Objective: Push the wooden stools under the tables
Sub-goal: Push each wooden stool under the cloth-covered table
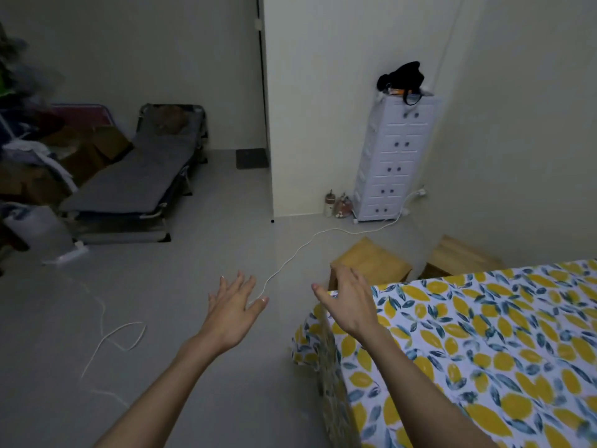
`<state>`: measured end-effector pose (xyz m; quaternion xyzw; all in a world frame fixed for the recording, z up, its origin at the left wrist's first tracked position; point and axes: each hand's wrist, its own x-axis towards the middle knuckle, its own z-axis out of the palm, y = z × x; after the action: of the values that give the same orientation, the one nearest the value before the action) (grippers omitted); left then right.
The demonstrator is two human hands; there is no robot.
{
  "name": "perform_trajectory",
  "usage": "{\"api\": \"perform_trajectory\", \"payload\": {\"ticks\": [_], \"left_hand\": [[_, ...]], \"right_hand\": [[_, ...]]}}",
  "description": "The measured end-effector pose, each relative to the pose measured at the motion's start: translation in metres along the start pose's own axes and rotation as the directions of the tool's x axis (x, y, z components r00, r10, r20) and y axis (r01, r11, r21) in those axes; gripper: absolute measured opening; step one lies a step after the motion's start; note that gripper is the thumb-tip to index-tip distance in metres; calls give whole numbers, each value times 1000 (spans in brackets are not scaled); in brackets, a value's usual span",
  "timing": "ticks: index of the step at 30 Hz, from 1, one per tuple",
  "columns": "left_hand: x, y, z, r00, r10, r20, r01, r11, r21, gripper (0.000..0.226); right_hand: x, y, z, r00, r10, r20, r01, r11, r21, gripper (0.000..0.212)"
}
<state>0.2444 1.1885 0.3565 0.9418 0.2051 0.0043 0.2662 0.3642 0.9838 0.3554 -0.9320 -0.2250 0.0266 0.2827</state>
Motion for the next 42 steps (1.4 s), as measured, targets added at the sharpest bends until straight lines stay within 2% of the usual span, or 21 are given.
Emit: {"api": "perform_trajectory", "payload": {"ticks": [8, 12, 16, 19, 23, 27, 30, 34, 37, 42], "left_hand": [[192, -4, -10, 975, 202, 94, -197, 979, -60, 62], [297, -8, -17, 926, 354, 134, -338, 933, -127, 56], [393, -4, -27, 846, 489, 210, -481, 872, -92, 53], [459, 14, -27, 798, 556, 233, -550, 830, -94, 50], [534, 50, -12, 699, 663, 268, -650, 745, -149, 45], [615, 97, 19, 586, 745, 318, -735, 654, -179, 45], [672, 142, 42, 525, 774, 353, -770, 609, -190, 46], [743, 194, 63, 428, 804, 412, -822, 536, -193, 50], [791, 229, 78, 390, 802, 453, -828, 521, -208, 53], [864, 291, 121, 277, 820, 501, -861, 444, -250, 54]], "right_hand": [[142, 10, 28, 987, 144, -74, -146, 989, -22, 65], [219, 19, 44, 956, 258, -138, -263, 965, -19, 67], [279, 23, 46, 902, 378, -209, -391, 920, -22, 66], [315, 31, 44, 849, 448, -281, -477, 878, -39, 66], [361, 53, 40, 763, 532, -366, -580, 814, -26, 61], [413, 92, 28, 667, 598, -444, -668, 745, 1, 57], [455, 128, 13, 592, 647, -482, -717, 695, 53, 54], [509, 167, -13, 514, 705, -488, -761, 638, 119, 52], [545, 193, -29, 464, 748, -474, -793, 590, 155, 55], [593, 240, -41, 355, 811, -465, -846, 490, 209, 53]]}}
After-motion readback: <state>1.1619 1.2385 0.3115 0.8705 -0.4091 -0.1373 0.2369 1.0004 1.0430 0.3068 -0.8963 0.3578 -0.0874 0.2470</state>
